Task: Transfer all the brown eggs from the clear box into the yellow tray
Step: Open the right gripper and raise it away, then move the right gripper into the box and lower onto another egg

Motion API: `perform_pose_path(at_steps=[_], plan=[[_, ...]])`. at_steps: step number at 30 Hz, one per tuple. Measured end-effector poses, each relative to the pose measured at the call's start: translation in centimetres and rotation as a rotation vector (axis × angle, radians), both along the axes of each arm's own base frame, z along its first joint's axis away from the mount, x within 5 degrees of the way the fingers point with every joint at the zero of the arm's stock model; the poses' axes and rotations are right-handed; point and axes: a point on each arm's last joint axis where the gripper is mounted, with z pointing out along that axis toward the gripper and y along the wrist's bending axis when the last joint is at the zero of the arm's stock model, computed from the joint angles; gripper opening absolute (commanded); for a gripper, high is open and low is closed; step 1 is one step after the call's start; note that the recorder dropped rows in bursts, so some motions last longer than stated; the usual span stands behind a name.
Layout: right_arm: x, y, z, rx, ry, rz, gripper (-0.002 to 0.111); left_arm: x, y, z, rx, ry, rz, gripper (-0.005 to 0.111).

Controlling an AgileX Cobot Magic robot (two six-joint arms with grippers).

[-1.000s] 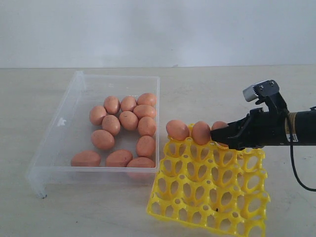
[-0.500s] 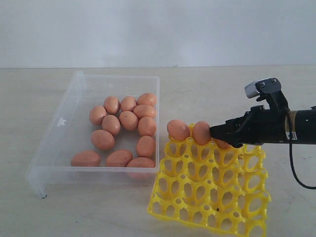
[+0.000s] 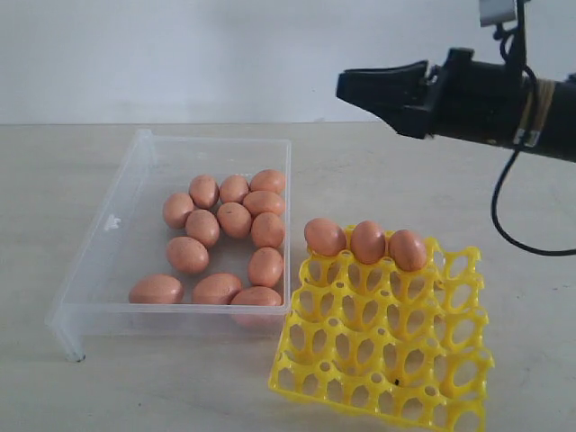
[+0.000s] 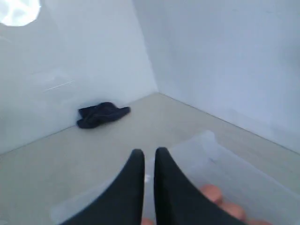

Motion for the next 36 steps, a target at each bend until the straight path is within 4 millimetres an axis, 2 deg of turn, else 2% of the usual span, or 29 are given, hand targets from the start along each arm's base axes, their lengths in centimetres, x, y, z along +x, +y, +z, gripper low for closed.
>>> perform_pose_path(at_steps=[4,7,11,13,17,20,22,26,29,31,33,36], plan=[[-0.4,5.7,2.1,-0.091,-0.069,0.156,0.001,0.0,0.0,0.0,0.000,0.000,0.000,0.004],[-0.8,10.4,3.0,-0.255,-0.125,0.205,0.001,0.0,0.0,0.0,0.000,0.000,0.000,0.004],[-1.9,15.9,3.4,-0.534,-0.209,0.136,0.001,0.0,0.0,0.0,0.000,0.000,0.000,0.004],[-2.0,17.6,3.7,-0.653,-0.247,-0.007,0.001,0.0,0.0,0.0,0.000,0.000,0.000,0.004],[-1.9,18.9,4.4,-0.726,-0.264,-0.203,0.001,0.0,0.0,0.0,0.000,0.000,0.000,0.004],[-1.1,18.4,4.4,-0.702,-0.160,-0.347,0.001,0.0,0.0,0.0,0.000,0.000,0.000,0.004],[-0.4,17.8,4.1,-0.744,-0.102,-0.443,0.001,0.0,0.0,0.0,0.000,0.000,0.000,0.004],[0.8,16.0,2.8,-1.119,0.046,-0.539,0.001,0.0,0.0,0.0,0.000,0.000,0.000,0.004],[1.3,15.4,1.8,-1.289,0.259,-0.424,0.001,0.0,0.0,0.0,0.000,0.000,0.000,0.004],[1.4,15.6,1.8,-1.311,0.323,-0.278,0.000,0.0,0.0,0.0,0.000,0.000,0.000,0.004],[1.2,16.2,2.4,-1.297,0.316,-0.087,0.000,0.0,0.0,0.0,0.000,0.000,0.000,0.004],[0.1,17.8,3.9,-1.234,0.213,0.264,0.000,0.0,0.0,0.0,0.000,0.000,0.000,0.004]])
